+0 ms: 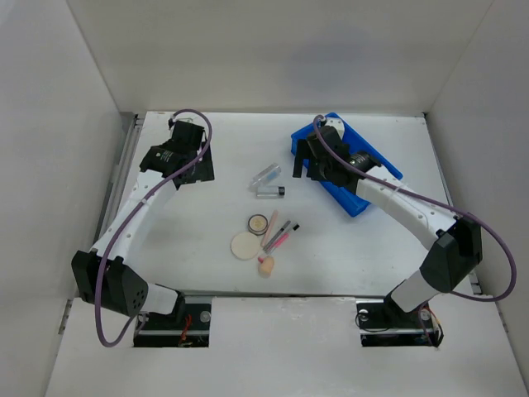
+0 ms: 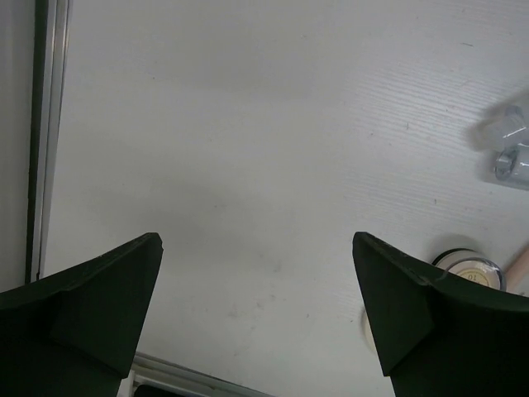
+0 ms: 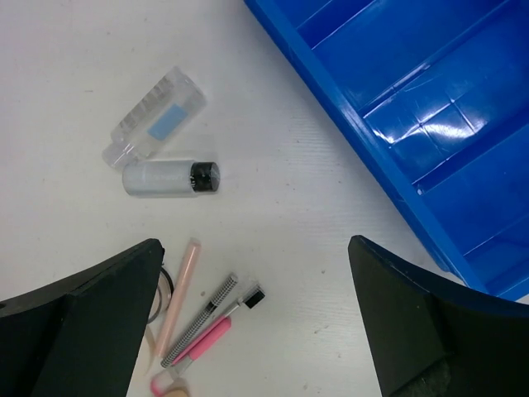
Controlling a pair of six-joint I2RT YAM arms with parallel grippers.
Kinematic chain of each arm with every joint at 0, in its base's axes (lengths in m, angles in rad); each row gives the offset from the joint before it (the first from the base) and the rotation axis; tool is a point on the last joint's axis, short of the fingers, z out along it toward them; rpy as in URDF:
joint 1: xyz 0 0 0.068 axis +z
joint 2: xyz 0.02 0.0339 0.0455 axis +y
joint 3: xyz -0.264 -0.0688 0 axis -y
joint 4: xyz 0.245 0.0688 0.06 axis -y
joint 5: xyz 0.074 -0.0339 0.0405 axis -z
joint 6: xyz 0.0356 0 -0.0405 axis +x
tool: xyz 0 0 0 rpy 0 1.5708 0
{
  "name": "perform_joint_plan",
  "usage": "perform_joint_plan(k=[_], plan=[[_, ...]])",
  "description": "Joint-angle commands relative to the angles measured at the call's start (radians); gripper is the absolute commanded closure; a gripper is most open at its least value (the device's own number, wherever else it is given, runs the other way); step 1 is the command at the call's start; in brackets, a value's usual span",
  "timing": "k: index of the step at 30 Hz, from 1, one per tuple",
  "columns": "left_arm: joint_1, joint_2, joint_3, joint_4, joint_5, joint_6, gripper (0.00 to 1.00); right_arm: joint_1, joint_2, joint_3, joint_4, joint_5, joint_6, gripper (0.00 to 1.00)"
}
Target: Organize the makeup
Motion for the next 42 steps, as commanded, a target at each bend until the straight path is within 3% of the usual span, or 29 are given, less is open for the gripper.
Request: perform_joint_plan(k=[1,9,13,15,19,21,26,28,42], plan=[[-0.002,-0.036,-0.003,-0.009,0.004,0.010,0.00,0.004,0.001,0.010,0.016,0.031,0.014,0.00],[-0.002,-0.079,-0.082,0.021,0.019,-0.011,0.00,0.013,0.039,0.080,-0.021,0.060,0.045,0.00],[-0.002,-0.155,-0.156,0.072,0.028,-0.060,0.00,0.013,0.100,0.138,-0.009,-0.053,0.031,0.00],[-0.002,-0.189,-0.156,0.062,0.017,-0.071,0.00,0.013,0.140,0.163,0.037,-0.076,0.098,0.11],[-0.002,-0.215,-0.156,0.038,-0.003,-0.060,0.00,0.031,0.283,0.314,-0.008,-0.187,0.178,0.13],[-0.002,-0.206,-0.143,0.005,-0.003,-0.060,0.00,0.081,0.399,0.478,-0.071,-0.114,0.207,0.13],[-0.002,-0.163,-0.075,-0.103,-0.036,-0.069,0.00,0.091,0.524,0.577,-0.110,-0.095,0.442,0.15],[-0.002,-0.154,-0.064,-0.130,-0.048,-0.082,0.00,0.091,0.579,0.612,-0.152,-0.095,0.508,0.09],[-0.002,-0.202,-0.078,-0.153,-0.050,-0.066,0.00,0.081,0.751,0.700,-0.203,-0.027,0.569,0.06]])
